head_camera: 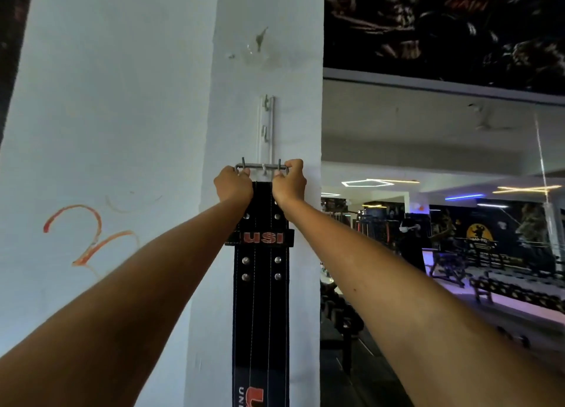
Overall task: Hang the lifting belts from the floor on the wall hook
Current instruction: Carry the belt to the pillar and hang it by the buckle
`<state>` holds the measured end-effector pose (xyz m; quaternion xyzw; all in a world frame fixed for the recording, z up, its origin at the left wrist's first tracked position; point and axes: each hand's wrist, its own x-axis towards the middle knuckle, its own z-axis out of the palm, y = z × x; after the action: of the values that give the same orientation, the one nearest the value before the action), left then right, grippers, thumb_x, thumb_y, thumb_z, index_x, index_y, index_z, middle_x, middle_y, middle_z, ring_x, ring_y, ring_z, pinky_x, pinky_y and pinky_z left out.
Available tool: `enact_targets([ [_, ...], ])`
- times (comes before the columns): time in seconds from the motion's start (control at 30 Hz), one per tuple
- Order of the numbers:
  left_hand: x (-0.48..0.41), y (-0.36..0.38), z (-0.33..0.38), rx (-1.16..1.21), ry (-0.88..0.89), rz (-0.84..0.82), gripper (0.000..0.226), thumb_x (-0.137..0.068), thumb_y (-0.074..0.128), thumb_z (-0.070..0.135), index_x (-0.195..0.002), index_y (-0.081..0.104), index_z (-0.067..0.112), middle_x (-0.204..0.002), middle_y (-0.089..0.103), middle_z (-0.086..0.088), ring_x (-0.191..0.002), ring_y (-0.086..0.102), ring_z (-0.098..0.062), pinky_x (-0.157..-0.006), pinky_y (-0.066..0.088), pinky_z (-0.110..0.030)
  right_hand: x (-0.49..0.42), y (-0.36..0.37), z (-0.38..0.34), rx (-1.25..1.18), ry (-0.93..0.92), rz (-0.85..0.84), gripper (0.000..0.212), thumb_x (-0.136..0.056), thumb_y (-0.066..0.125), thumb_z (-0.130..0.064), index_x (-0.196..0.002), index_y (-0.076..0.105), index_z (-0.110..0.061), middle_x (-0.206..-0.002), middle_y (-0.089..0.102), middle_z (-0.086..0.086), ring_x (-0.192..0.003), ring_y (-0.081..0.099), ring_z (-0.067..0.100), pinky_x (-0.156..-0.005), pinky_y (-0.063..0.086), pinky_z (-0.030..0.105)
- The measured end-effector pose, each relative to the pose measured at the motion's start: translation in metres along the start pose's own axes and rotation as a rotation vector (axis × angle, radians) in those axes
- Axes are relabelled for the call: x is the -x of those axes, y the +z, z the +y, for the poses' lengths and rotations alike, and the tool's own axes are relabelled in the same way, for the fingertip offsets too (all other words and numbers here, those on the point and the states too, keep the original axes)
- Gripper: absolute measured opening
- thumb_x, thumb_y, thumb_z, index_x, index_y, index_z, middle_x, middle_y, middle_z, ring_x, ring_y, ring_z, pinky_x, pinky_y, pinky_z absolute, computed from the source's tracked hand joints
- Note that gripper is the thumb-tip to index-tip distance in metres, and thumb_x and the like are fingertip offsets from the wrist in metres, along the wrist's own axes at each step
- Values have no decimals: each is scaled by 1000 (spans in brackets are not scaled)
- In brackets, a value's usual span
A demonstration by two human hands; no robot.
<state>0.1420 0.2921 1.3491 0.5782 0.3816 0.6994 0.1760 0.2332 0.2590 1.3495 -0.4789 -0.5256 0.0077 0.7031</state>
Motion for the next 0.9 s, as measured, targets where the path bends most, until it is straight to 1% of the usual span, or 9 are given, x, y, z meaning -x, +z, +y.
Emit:
enact_targets([
  [0.17, 10, -10, -12, -46, 33, -12, 31, -96, 52, 29, -87, 58, 0, -73, 53, -6, -75, 51, -25, -61, 31, -23, 9, 0, 9, 2, -40, -15, 22, -98, 45, -13, -119, 43, -9, -116, 58, 17, -86, 55, 25, -71, 45, 33],
  [0.27, 20, -17, -12, -94, 60, -27, 35, -95, 54, 33, -90, 59, -1, -87, 60, -14, -78, 58, -29, -66, 38, -31, 15, -7, 12, 102, -135, -7, 22, -99, 48, -18, -119, 49, -9, -115, 61, 15, -91, 58, 27, -72, 45, 30],
  [0.33, 27, -17, -7, -166, 86, -9, 35, -96, 50, 30, -103, 58, -4, -103, 62, -19, -96, 59, -33, -73, 40, -35, 16, -13, 13, 287, -248, 24, 24, -100, 46, -20, -119, 54, -6, -121, 60, 15, -110, 57, 31, -79, 44, 31],
  [0.43, 45, -26, 2, -261, 246, 25, 35, -99, 43, 22, -121, 51, -3, -126, 55, -19, -118, 50, -32, -93, 38, -36, 28, -17, 10, 425, -394, 23, 37, -102, 39, -17, -135, 46, -2, -150, 41, 15, -144, 30, 28, -112, 34, 37],
  [0.5, 56, -35, -1, -328, 417, 4, 34, -98, 41, 17, -126, 50, -1, -132, 53, -17, -123, 48, -31, -98, 39, -38, 40, -19, 10, 448, -451, 7, 39, -103, 36, -15, -139, 43, -1, -153, 36, 16, -146, 24, 27, -118, 27, 41],
  [0.57, 67, -46, -4, -352, 482, -30, 35, -96, 42, 15, -125, 52, -1, -132, 55, -17, -122, 50, -32, -99, 40, -39, 55, -22, 12, 458, -480, -12, 39, -102, 35, -14, -138, 43, -1, -151, 38, 17, -146, 25, 29, -118, 26, 40],
  [0.67, 88, -66, -17, -430, 525, -85, 35, -95, 42, 18, -122, 54, -1, -128, 58, -18, -118, 53, -33, -98, 41, -40, 86, -27, 21, 475, -495, -45, 41, -101, 38, -15, -140, 40, -1, -152, 37, 18, -146, 25, 29, -119, 23, 37],
  [0.77, 116, -84, -42, -502, 551, -157, 39, -97, 43, 19, -130, 51, 0, -136, 54, -18, -127, 48, -32, -105, 36, -37, 120, -29, 36, 504, -499, -109, 44, -102, 38, -16, -143, 37, 0, -154, 33, 18, -147, 21, 29, -120, 21, 38],
  [0.9, 155, -101, -80, -507, 462, -182, 41, -98, 41, 23, -134, 48, 5, -142, 50, -13, -131, 46, -27, -105, 39, -37, 169, -26, 60, 528, -491, -191, 46, -102, 38, -18, -144, 34, -1, -155, 31, 17, -148, 20, 29, -120, 21, 39],
])
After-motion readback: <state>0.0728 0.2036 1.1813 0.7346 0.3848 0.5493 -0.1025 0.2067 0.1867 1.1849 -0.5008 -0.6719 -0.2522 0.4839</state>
